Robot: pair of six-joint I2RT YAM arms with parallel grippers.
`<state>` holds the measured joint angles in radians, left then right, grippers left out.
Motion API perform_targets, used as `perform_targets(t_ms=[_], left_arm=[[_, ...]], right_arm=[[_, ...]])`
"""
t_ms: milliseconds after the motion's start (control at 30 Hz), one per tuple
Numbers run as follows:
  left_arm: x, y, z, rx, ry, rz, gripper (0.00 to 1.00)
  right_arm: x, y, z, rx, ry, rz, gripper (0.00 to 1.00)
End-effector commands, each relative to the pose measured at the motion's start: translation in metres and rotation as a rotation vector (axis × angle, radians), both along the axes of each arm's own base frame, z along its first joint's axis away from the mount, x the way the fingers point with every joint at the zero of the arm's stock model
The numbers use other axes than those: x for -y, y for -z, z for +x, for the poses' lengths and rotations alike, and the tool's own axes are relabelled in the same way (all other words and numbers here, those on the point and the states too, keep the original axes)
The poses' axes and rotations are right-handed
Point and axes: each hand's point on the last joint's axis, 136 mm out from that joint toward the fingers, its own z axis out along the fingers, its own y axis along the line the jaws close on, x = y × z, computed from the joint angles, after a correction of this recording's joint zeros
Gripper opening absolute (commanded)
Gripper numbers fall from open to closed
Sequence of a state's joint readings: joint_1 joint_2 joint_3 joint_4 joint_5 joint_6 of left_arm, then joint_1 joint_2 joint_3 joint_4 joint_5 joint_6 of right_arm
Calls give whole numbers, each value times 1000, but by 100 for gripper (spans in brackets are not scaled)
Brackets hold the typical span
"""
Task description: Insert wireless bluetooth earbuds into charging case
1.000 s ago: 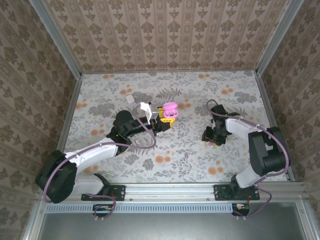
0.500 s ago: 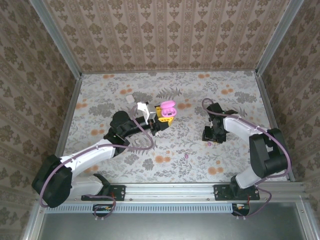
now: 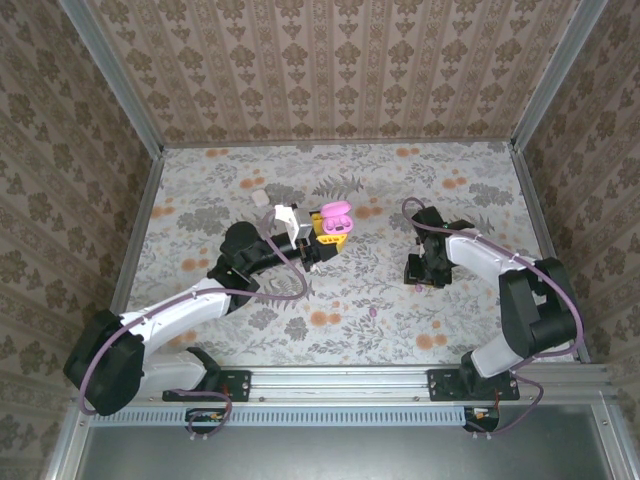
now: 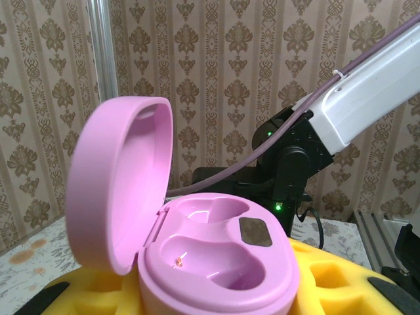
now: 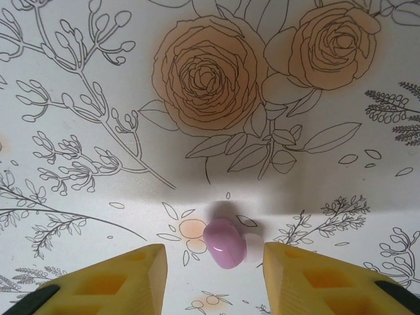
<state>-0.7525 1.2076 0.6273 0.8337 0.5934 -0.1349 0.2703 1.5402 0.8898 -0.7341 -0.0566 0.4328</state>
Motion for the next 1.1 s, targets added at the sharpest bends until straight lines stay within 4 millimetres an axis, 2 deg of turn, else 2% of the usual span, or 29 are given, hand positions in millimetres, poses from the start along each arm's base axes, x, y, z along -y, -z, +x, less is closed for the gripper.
perform_targets(t_ms=[0,233,567,1067], left_arm=[[0,-2,-3,27,1,-3,35],[1,-3,-2,26,0,-2,35],[1,-2,-2,22,-1,1,35],[1,-3,-2,20,1,-3,35]], right_arm=[[-2,3,-4,-41,-10,-8,45],[-7,10,-4,-59,-15,5,43],[4,12,-1,-47,-12,-62,40],[7,14,3,-57,-27,-87,34]])
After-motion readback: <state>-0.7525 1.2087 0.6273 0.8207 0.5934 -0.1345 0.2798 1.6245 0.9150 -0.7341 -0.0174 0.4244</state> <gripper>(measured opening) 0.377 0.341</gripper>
